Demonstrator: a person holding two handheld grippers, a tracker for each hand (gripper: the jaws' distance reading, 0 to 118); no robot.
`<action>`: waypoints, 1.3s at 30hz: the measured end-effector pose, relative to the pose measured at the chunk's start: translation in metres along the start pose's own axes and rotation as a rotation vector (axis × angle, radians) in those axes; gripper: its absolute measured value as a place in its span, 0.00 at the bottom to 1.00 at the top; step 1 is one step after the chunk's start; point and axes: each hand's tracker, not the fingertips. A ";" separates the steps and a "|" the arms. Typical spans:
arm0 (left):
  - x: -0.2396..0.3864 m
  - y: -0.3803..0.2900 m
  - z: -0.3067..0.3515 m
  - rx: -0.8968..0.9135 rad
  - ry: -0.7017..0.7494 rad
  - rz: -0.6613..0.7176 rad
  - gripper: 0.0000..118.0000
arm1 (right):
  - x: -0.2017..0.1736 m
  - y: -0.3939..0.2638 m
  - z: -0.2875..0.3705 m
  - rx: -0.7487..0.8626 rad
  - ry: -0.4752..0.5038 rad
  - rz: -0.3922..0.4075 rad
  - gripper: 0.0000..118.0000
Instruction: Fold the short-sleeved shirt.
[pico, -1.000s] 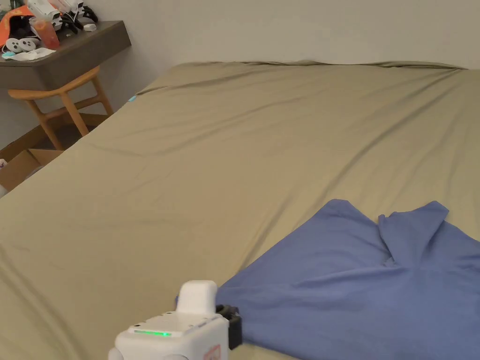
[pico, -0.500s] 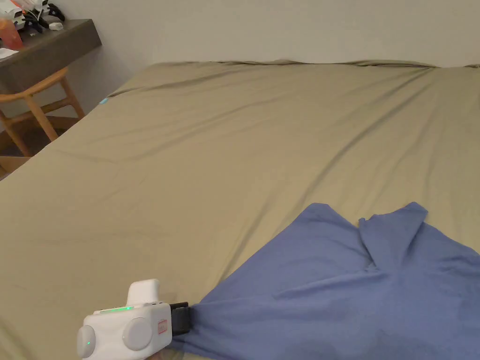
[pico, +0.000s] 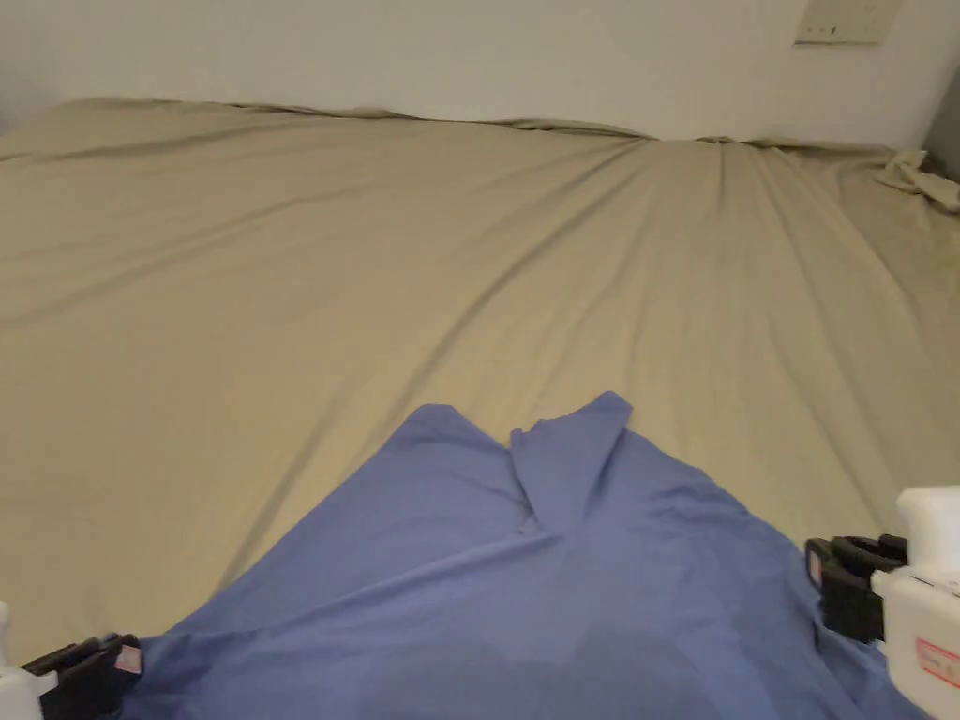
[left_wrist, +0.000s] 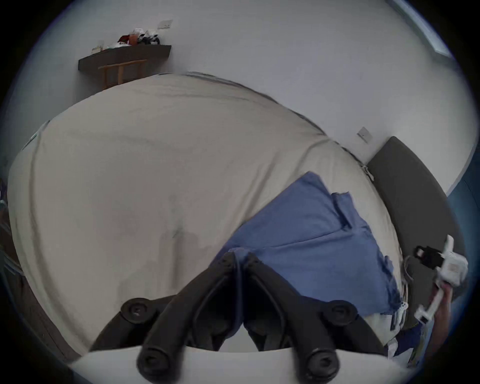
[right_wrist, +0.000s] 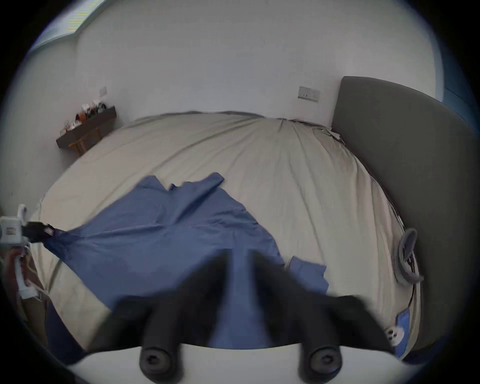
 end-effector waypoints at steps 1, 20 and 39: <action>0.004 0.003 0.002 0.004 -0.009 -0.013 0.02 | 0.006 0.007 -0.018 -0.040 -0.006 0.015 0.61; 0.043 0.017 0.010 0.000 -0.045 -0.062 0.02 | -0.011 0.007 -0.152 -0.304 -0.012 0.178 0.02; 0.081 0.113 0.045 0.315 -0.273 0.181 0.02 | 0.045 0.132 0.084 0.392 -0.088 0.074 0.02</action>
